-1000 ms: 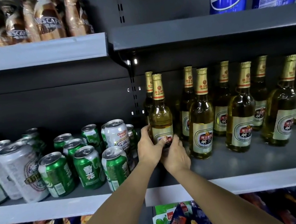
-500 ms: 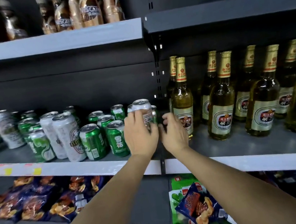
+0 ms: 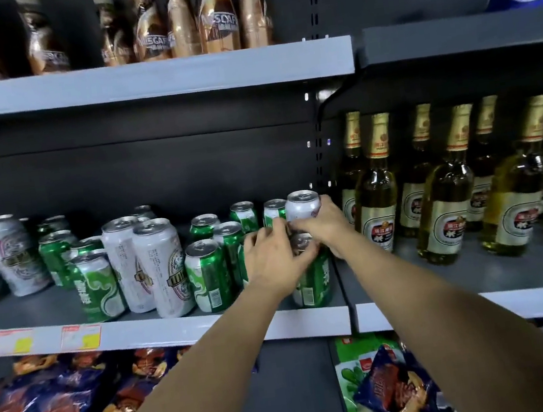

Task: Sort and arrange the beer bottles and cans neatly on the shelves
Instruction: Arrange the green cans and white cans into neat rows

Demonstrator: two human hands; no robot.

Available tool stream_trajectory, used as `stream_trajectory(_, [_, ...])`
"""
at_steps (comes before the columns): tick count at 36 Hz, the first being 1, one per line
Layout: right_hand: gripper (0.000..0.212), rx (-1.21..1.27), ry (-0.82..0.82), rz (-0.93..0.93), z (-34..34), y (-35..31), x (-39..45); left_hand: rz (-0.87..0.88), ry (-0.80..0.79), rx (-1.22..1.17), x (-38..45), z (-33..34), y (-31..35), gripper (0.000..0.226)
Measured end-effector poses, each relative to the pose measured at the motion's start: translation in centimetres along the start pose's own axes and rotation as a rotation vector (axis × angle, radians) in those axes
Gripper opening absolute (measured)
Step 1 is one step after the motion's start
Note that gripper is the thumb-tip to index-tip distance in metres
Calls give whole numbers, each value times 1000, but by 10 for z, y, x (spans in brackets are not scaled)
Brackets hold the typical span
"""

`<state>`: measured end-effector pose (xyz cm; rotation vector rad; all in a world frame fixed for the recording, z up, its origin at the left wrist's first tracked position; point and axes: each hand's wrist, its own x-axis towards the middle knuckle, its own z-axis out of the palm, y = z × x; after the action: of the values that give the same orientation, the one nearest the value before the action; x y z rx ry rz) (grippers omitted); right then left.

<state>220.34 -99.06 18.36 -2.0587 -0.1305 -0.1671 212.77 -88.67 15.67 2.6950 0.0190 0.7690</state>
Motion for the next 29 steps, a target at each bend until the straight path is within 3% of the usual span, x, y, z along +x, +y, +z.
stream_trajectory(5, [62, -53, 77, 10, -7, -3, -3, 41, 37, 39, -4, 4, 2, 53])
stream_trajectory(9, [63, -73, 248, 13, -12, 1, -19, 70, 6, 65, -7, 4, 3, 52])
stream_trajectory(19, [67, -229, 511, -224, -57, -8, -70, -37, -74, 131, -16, -10, 26, 49])
stream_trajectory(24, [63, -240, 559, -357, -68, -17, -100, -48, 55, -92, -35, -29, 29, 43])
stream_trajectory(29, [61, -241, 498, -389, -55, -35, -126, -66, -48, -333, -74, -53, 21, 56])
